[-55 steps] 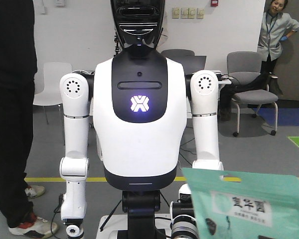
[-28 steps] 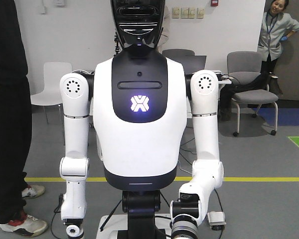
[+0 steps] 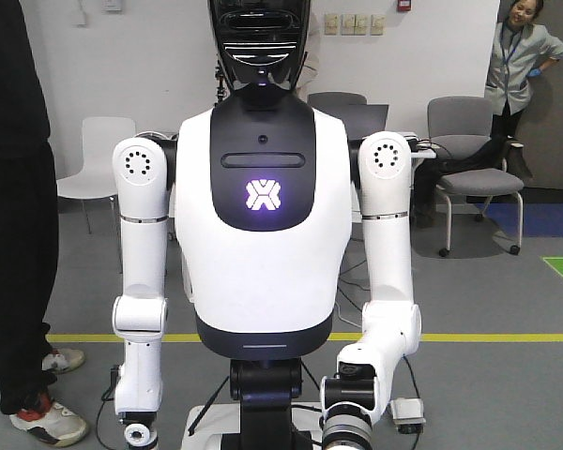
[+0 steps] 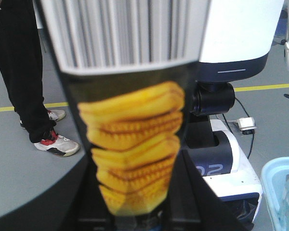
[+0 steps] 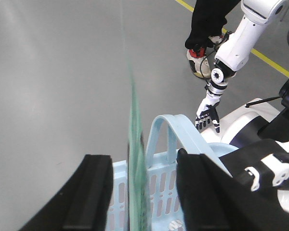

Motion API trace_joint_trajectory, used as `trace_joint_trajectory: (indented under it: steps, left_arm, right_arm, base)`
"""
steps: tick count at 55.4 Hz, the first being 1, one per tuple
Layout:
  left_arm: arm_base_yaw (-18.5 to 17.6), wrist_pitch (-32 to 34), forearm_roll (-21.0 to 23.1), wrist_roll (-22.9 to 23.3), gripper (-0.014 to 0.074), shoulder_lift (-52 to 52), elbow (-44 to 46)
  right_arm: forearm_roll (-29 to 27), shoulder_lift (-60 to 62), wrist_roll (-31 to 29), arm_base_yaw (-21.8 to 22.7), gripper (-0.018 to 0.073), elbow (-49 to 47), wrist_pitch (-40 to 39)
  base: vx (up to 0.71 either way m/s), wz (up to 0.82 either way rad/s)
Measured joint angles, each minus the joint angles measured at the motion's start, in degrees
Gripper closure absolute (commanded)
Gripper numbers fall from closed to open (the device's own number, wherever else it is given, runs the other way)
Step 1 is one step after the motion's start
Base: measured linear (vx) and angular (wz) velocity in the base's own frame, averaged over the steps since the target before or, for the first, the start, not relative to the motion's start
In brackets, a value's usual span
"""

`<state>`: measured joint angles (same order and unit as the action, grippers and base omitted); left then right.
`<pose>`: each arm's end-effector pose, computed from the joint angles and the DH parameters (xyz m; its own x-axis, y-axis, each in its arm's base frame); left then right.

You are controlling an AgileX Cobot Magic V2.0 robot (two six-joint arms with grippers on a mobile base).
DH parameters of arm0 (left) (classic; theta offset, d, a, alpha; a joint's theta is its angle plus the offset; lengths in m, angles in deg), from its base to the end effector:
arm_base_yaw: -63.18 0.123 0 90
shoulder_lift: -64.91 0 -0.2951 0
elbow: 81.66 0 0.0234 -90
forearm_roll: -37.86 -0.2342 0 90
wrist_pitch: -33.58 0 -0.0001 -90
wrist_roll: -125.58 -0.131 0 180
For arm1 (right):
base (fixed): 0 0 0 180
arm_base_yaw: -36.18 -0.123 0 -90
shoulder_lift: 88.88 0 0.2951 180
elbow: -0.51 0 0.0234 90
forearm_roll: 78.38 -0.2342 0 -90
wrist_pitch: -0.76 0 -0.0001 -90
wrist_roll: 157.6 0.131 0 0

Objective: Pick snacks and fruit into basket

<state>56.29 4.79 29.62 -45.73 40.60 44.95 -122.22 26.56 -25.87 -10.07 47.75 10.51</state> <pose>0.0809 -0.0006 0.2806 -0.2789 0.0082 -0.9603 0.0468 0.9989 -0.0051 0.1363 0.1647 0.2614 -0.2660 -0.3992 -0.8774 -0.8138 0.5809 -0.0176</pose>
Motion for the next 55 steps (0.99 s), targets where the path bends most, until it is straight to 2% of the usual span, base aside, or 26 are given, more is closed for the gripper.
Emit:
trace_joint_trajectory:
  steps: [7,17,24,34,48,55]
  left_arm:
    - [0.0,0.0,0.0,0.0,0.0579,0.0,0.0]
    - [0.0,0.0,0.0,0.0,0.0579,0.0,0.0]
    - [0.0,0.0,0.0,0.0,0.0579,0.0,0.0]
    - [0.0,0.0,0.0,0.0,0.0579,0.0,0.0]
    - [0.0,0.0,0.0,0.0,0.0579,0.0,0.0]
    - [0.0,0.0,0.0,0.0,0.0579,0.0,0.0]
  right_arm:
    - [0.0,0.0,0.0,0.0,0.0022,0.0,-0.4]
    - [-0.2,0.0,0.0,0.3,0.0050,0.0,-3.7]
    - [-1.4,1.4,0.0,3.8,0.0062,0.0,-7.2]
    - [-2.7,7.9,0.0,14.9,0.0062,0.0,-6.7]
    - [-2.7,18.2,0.0,37.8,0.0062,3.7,2.7]
    - [-2.7,21.1,0.4,43.5,0.0062,5.7,5.7]
  base:
    - [0.00,0.00]
    - [0.00,0.00]
    - [0.00,0.00]
    - [0.00,0.00]
    - [0.00,0.00]
    - [0.00,0.00]
